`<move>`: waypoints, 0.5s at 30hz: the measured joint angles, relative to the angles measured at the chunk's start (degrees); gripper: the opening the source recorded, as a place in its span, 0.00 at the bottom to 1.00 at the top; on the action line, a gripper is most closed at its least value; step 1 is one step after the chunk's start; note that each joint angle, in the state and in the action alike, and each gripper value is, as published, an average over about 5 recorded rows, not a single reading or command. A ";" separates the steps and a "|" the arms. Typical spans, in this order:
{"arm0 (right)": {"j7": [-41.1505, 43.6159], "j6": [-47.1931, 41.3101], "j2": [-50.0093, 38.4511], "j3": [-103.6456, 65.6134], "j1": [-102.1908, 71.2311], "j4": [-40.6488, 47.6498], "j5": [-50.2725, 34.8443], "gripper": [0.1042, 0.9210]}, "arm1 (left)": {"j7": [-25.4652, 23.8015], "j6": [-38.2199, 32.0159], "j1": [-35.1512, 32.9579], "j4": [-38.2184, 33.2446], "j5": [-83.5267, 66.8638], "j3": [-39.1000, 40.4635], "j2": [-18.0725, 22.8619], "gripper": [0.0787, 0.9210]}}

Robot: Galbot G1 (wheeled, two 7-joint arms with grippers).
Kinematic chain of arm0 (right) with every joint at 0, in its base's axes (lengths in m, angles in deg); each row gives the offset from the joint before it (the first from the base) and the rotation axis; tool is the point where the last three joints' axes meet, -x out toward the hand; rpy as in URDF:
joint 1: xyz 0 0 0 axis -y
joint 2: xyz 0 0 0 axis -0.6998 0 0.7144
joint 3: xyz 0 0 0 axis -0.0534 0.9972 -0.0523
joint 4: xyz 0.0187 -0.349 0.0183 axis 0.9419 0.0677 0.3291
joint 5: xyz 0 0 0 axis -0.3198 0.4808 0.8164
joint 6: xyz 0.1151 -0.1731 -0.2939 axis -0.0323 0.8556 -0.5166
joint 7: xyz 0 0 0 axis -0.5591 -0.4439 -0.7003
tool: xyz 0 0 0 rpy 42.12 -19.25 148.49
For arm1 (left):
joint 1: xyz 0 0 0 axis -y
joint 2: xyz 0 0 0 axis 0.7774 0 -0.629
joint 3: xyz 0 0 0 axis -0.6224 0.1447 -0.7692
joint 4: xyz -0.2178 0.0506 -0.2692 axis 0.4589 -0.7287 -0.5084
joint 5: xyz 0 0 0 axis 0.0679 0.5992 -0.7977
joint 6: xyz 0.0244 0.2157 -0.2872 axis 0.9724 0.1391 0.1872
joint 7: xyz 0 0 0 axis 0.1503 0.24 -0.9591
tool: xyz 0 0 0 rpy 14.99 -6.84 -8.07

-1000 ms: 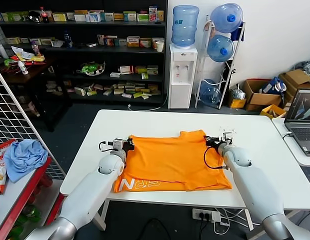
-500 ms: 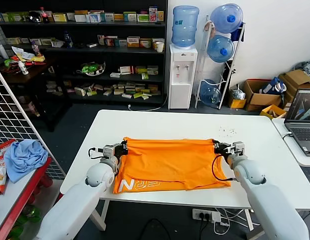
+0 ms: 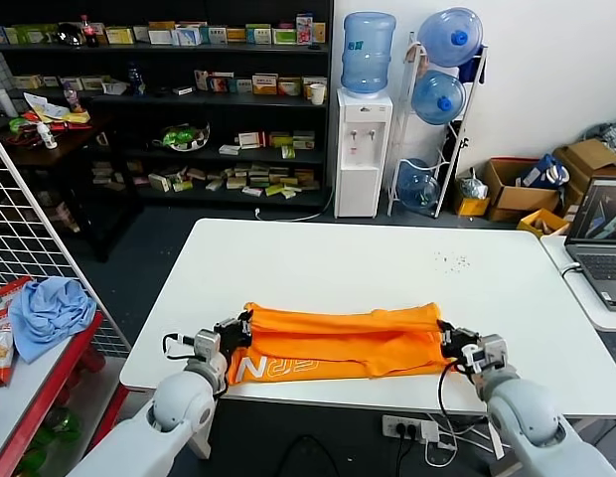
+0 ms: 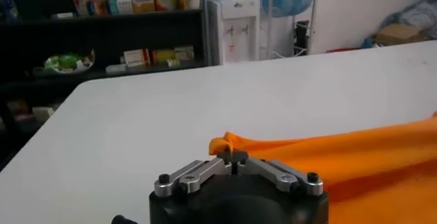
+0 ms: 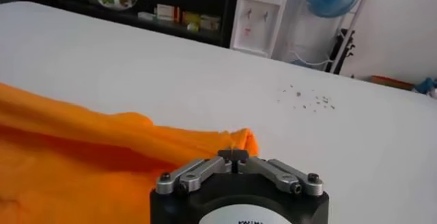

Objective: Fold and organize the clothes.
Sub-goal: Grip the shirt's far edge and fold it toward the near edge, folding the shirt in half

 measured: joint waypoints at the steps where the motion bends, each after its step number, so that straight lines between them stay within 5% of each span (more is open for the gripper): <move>1: -0.15 -0.12 -0.06 -0.15 -0.76 -0.53 0.19 0.03 | 0.05 -0.06 -0.89 -0.59 0.17 -0.18 -0.06 0.02; 7: -0.67 -0.88 -0.14 -0.45 -3.57 -2.30 0.74 0.06 | 0.33 -0.36 -5.41 -3.53 1.39 -1.11 -0.23 0.04; 15: -1.80 -1.53 -0.10 -0.65 -5.14 -3.81 0.98 0.32 | 0.57 -1.34 -8.44 -6.36 3.00 -2.86 -0.88 0.30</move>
